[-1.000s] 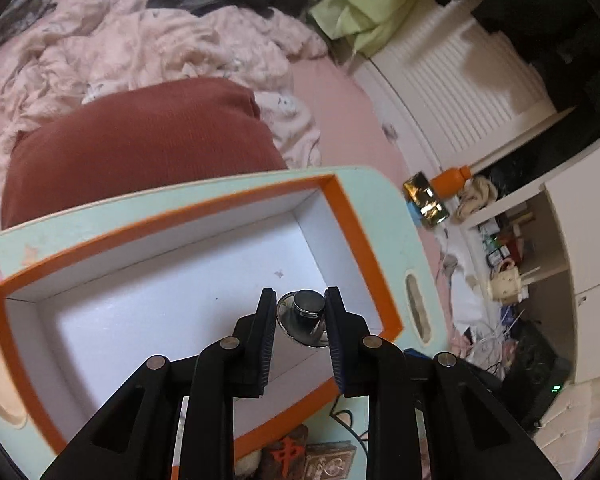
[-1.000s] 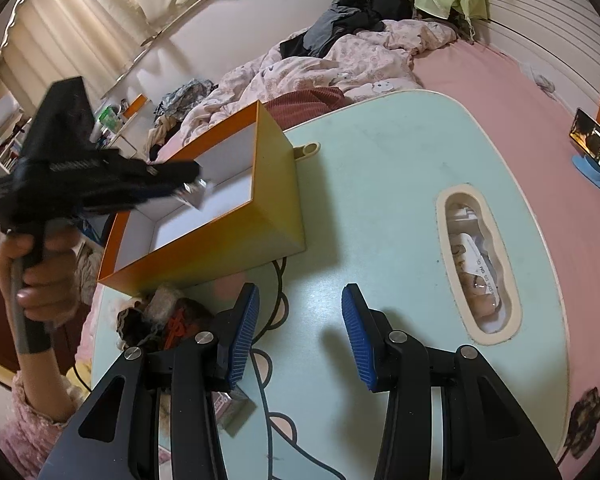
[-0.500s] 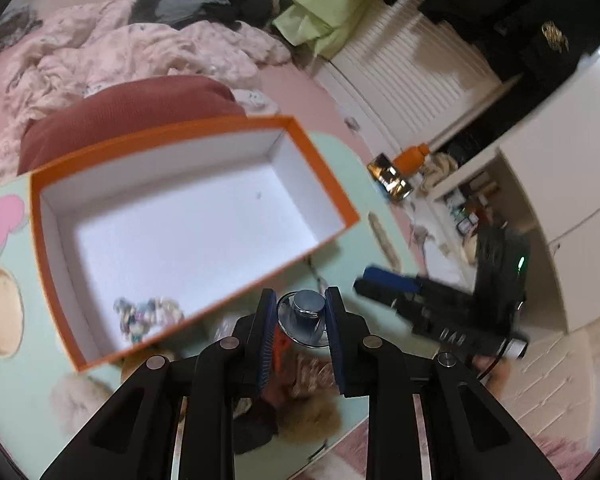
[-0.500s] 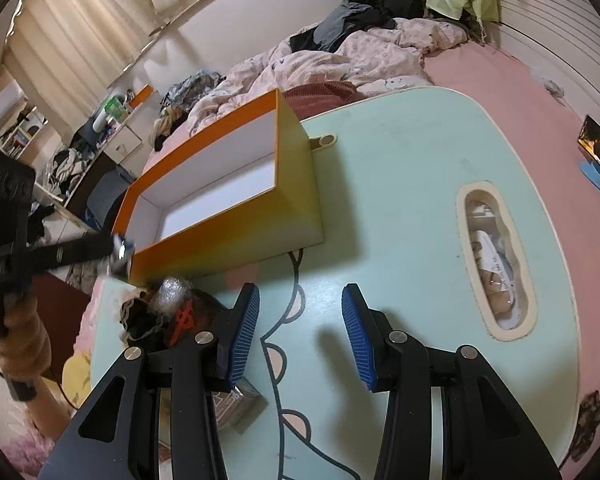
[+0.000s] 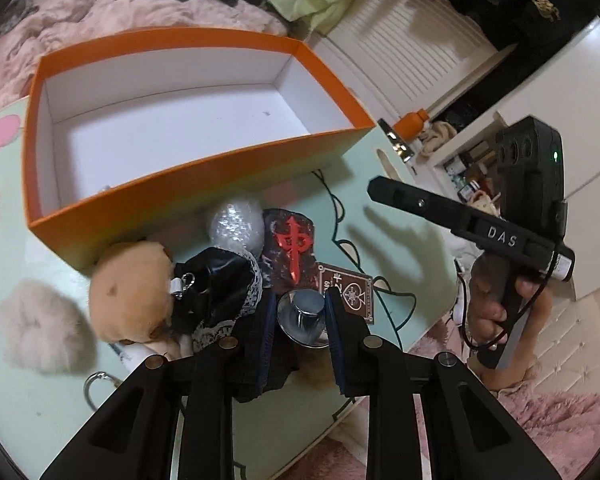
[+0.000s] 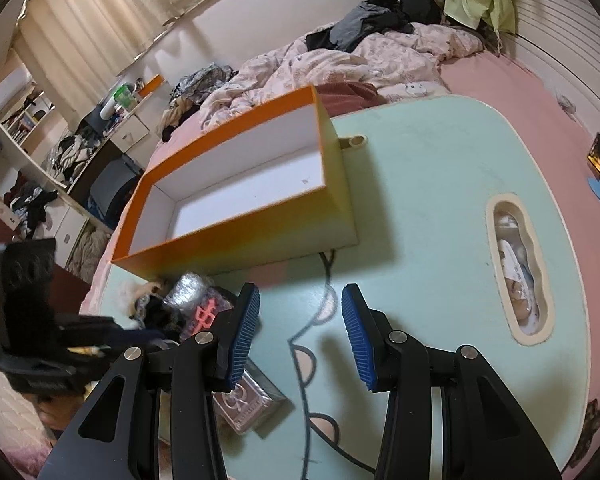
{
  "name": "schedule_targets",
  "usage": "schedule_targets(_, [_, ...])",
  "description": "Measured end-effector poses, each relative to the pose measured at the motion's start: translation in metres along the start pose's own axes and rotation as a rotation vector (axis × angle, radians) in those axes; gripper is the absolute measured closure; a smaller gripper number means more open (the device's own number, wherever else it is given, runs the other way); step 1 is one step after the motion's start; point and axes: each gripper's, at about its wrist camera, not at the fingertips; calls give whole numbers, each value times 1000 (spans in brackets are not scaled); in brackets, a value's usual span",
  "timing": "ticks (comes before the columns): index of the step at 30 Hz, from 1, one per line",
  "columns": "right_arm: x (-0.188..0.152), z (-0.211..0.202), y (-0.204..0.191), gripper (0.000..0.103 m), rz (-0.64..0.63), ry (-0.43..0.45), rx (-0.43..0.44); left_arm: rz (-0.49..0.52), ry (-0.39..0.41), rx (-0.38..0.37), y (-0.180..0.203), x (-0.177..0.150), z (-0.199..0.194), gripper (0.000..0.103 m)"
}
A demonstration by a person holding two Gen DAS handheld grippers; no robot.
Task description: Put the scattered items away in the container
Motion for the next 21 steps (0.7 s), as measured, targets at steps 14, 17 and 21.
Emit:
schedule_targets(14, [25, -19, -35, 59, -160, 108, -283, -74, 251, 133, -17, 18, -60, 30])
schedule_targets(17, [28, -18, -55, 59, -241, 102, -359, -46, 266, 237, -12, 21, -57, 30])
schedule_targets(21, [26, -20, -84, 56, -344, 143, -435, -33, 243, 275, -14, 23, -51, 30])
Point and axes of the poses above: each gripper's, at about its wrist camera, not at the fingertips, and z roughly the way its jaws point, y to its right, x to its top, and after that the axes turned 14 degrees about -x, right-handed
